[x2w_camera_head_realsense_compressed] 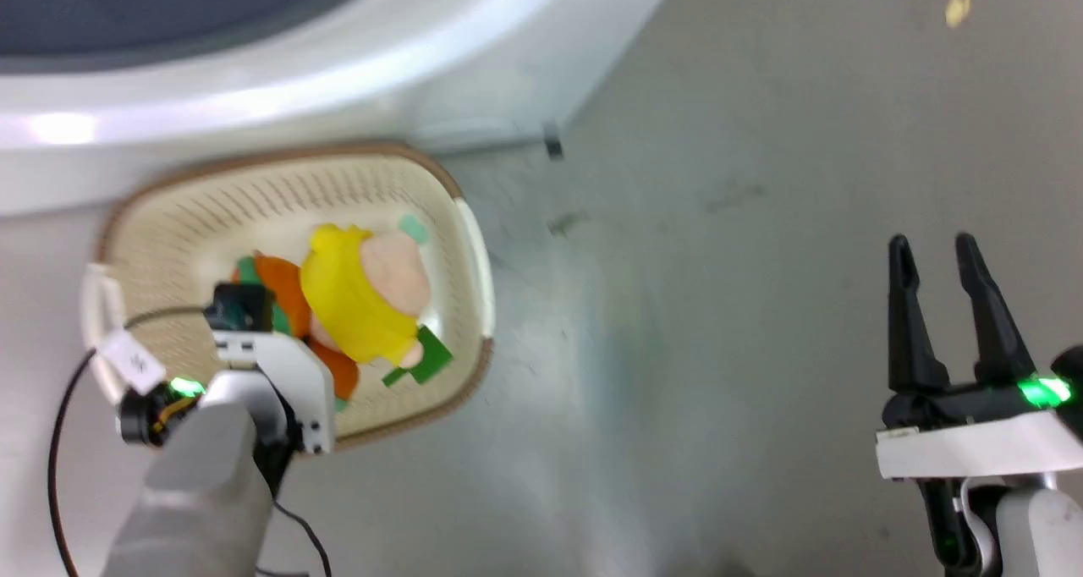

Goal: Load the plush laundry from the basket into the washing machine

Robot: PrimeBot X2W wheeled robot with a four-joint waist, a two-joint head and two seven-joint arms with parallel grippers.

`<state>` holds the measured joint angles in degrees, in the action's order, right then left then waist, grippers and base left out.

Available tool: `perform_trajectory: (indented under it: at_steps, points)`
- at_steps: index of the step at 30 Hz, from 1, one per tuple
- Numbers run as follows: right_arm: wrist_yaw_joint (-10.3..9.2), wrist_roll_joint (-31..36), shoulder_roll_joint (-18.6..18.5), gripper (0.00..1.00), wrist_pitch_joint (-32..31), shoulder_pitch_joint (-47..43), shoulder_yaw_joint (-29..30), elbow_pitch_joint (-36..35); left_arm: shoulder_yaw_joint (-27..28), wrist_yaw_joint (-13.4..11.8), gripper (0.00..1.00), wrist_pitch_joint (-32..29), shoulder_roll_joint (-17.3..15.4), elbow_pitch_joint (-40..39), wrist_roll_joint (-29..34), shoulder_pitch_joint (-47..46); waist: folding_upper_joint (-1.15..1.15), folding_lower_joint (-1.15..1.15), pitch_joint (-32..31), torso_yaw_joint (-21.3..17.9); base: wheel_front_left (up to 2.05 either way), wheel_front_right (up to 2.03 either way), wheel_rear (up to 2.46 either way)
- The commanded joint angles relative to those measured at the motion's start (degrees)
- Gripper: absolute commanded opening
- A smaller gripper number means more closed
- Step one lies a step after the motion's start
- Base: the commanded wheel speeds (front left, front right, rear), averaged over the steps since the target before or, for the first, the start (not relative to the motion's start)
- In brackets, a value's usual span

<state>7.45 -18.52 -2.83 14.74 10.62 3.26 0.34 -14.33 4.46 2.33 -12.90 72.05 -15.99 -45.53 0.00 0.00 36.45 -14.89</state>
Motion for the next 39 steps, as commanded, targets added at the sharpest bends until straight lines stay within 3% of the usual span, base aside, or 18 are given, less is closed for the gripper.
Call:
perform_trajectory:
  at_steps: [1, 9, 14, 22, 30, 34, 39]
  points:
    - [0.03, 0.7, 0.0, 1.0, 0.3, -0.9, 0.5, 0.2, -0.1, 0.4, 0.0, 1.4, 0.2, -0.3, -0.5, 1.3, 0.0, 0.0, -7.0, 4.4, 0.0, 0.0, 0.0]
    - [0.03, 3.9, 0.0, 1.0, 0.3, -5.2, 2.2, 0.5, -0.2, 2.2, 0.0, 9.0, 2.4, -2.2, -2.6, 7.4, 0.0, 0.0, -16.8, 9.6, 0.0, 0.0, 0.0]
    - [0.03, 5.0, 0.0, 1.0, 0.3, -7.4, 2.6, 0.6, 0.6, 2.4, 0.0, 12.1, 3.1, -7.2, -4.0, 11.7, 0.0, 0.0, -20.9, 11.7, 0.0, 0.0, 0.0]
    - [0.03, 5.9, 0.0, 1.0, 0.3, -9.6, 2.9, 0.7, 5.4, -1.4, 0.0, 12.6, 3.3, -36.3, -1.9, 23.5, 0.0, 0.0, -24.1, 13.2, 0.0, 0.0, 0.0]
    - [0.03, 6.4, 0.0, 1.0, 0.3, -9.3, 1.9, -0.1, 9.8, -1.2, 0.0, 12.7, 5.7, -58.6, 1.3, 28.4, 0.0, 0.0, -21.8, 12.2, 0.0, 0.0, 0.0]
    - [0.03, 6.6, 0.0, 1.0, 0.3, -8.1, 1.0, -0.5, 10.7, -1.0, 0.0, 12.7, 5.9, -60.2, 2.3, 25.3, 0.0, 0.0, -18.5, 10.5, 0.0, 0.0, 0.0]
    - [0.03, 6.3, 0.0, 1.0, 0.3, -6.4, 0.3, -0.8, 11.2, -0.9, 0.0, 11.6, 3.4, -57.2, 3.0, 16.1, 0.0, 0.0, -13.4, 7.7, 0.0, 0.0, 0.0]
